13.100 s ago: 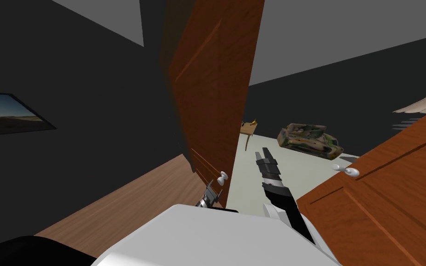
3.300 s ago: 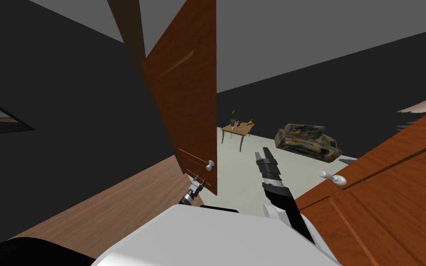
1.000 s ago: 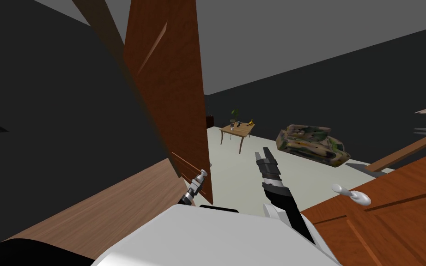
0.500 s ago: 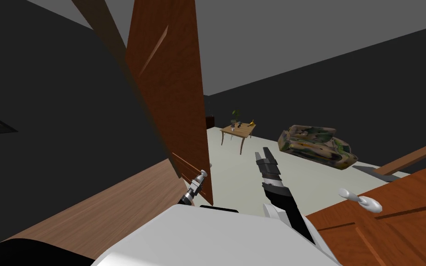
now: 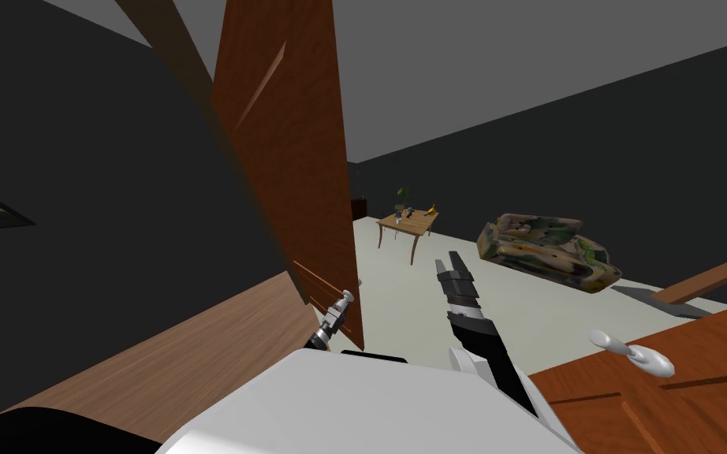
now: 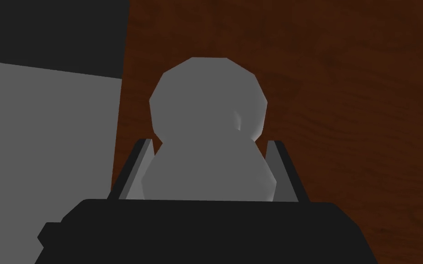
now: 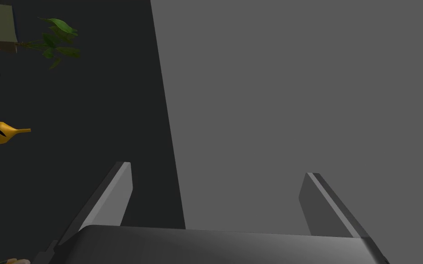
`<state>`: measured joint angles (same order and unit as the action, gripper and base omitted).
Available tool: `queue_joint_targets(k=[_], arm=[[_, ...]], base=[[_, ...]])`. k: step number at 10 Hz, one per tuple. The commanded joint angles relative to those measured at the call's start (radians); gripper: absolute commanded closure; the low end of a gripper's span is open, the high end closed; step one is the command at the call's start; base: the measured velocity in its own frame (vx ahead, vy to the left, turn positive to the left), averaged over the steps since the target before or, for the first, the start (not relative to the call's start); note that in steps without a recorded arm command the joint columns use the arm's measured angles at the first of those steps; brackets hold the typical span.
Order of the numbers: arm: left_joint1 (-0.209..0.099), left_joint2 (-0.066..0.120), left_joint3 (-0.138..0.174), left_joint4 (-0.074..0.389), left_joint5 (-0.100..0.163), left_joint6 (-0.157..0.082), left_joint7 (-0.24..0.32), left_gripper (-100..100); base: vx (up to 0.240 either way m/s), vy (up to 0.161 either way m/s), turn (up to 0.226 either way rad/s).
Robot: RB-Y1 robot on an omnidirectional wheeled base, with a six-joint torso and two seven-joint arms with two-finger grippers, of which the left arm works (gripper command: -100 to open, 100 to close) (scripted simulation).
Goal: Push the door open
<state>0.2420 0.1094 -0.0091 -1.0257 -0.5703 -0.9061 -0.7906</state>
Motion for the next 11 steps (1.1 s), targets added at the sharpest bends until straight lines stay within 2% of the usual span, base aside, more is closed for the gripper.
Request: queue_joint_targets(k=[1,11], arm=[[-0.006,0.002,-0.001,-0.002,0.008,0.001,0.050,100],[-0.012,0.013,-0.023,0.000,0.041,0.007,0.285,100]], base=[[0.040,-0.012,0.027],[0.044,-0.023,0.035]])
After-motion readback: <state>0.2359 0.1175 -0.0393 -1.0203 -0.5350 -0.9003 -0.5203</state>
